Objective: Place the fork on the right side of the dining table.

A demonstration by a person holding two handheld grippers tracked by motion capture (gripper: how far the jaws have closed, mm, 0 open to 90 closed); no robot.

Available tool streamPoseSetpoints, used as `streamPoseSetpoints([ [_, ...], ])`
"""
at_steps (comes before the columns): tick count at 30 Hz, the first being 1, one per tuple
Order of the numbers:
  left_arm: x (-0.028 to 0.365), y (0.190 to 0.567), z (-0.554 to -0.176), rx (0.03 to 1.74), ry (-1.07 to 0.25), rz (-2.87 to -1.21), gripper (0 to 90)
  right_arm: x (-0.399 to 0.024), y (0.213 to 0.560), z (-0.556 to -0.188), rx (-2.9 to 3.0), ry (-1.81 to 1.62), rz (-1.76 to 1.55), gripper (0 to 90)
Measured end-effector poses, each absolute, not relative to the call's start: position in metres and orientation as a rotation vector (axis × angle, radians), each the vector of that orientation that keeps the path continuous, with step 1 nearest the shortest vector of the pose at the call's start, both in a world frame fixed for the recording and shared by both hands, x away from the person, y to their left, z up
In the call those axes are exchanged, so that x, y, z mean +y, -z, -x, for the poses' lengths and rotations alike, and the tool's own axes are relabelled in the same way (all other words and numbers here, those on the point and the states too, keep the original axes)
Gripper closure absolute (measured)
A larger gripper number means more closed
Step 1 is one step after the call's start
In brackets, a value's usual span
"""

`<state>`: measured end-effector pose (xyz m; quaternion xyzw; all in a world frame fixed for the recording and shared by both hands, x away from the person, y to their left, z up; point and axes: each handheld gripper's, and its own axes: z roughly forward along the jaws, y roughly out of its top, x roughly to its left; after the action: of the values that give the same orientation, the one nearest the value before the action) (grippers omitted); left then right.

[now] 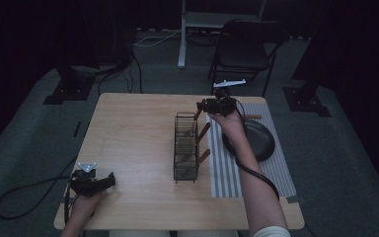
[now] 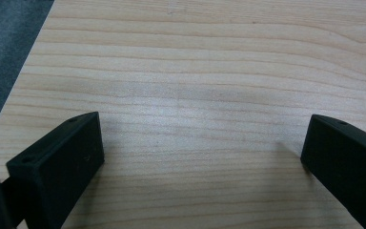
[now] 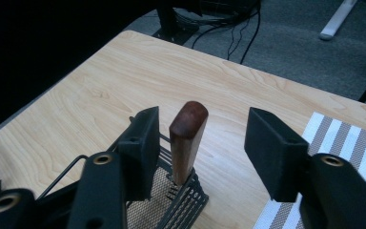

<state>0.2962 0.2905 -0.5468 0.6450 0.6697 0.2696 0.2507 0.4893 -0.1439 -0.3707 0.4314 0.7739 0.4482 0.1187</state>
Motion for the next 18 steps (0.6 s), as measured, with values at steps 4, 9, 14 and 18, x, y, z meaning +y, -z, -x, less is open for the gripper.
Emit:
streamPoseSetpoints([
  [4,0.291,0.547,-0.296,1.823,-0.734,-1.755,0.8,-0.14,0.37,-0.49,2.28,-1.275,-1.237,59.1],
  [9,0.291,0.547,-0.296,1.823,-0.734,-1.755,0.8,-0.137,0.368,-0.489,2.304,-1.252,-1.212,71.1],
  [14,0.291,0.547,-0.296,1.823,-0.734,-1.755,0.8,-0.13,0.364,-0.487,2.32,-1.23,-1.178,74.7],
  [18,0.291,0.547,-0.296,1.823,-0.734,-1.755,0.7,-0.129,0.364,-0.484,2.329,-1.251,-1.165,76.2],
])
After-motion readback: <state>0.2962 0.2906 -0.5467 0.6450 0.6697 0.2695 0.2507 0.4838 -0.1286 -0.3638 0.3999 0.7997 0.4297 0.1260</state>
